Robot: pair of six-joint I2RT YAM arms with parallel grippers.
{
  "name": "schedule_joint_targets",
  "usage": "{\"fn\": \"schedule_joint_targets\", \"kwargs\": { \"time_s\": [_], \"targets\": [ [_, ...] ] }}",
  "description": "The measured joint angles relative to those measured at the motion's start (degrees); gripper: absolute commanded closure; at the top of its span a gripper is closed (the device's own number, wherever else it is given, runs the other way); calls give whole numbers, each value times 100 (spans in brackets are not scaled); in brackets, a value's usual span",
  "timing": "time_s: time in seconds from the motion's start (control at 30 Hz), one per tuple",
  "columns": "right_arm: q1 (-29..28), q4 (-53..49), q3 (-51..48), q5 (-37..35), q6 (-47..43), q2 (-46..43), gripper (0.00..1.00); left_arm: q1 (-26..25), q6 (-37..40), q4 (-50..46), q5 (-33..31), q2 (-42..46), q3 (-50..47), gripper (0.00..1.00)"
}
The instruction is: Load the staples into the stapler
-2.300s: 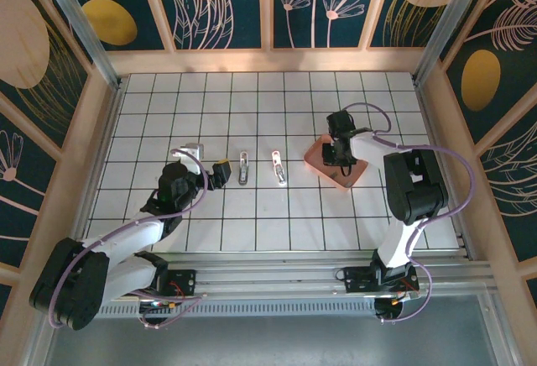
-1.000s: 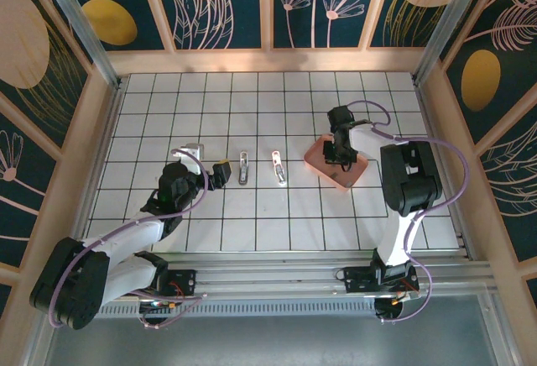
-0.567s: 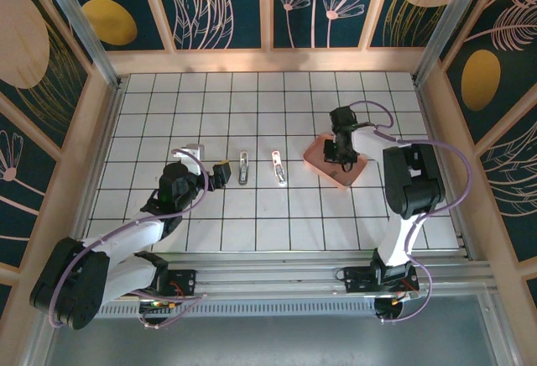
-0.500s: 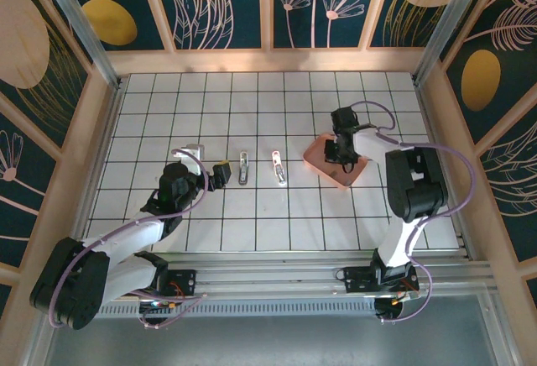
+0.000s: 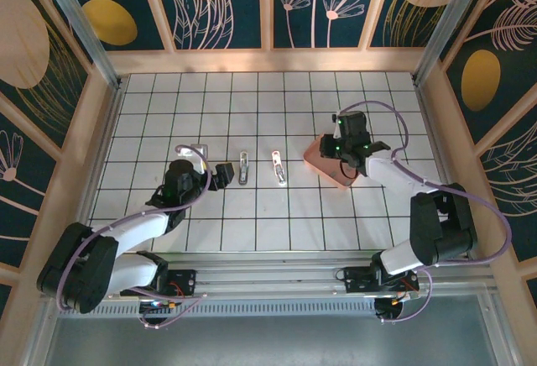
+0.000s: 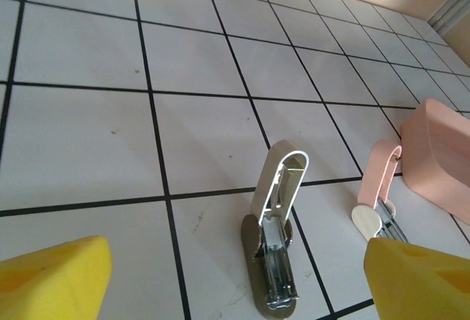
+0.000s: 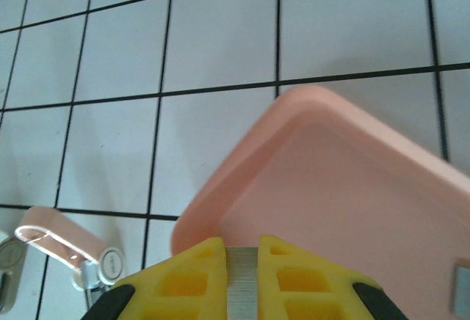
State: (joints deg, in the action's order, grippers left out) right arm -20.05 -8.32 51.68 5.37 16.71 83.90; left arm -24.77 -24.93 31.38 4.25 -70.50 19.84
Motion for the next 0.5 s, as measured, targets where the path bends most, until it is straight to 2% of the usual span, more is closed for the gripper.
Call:
{"fn": "schedule_joint_targets", "kwargs": {
  "time_s": [0.5],
  "targets": [
    [-299, 256, 0, 52, 0, 50, 87, 0, -623, 221, 920, -1281, 437, 27]
  ]
}}
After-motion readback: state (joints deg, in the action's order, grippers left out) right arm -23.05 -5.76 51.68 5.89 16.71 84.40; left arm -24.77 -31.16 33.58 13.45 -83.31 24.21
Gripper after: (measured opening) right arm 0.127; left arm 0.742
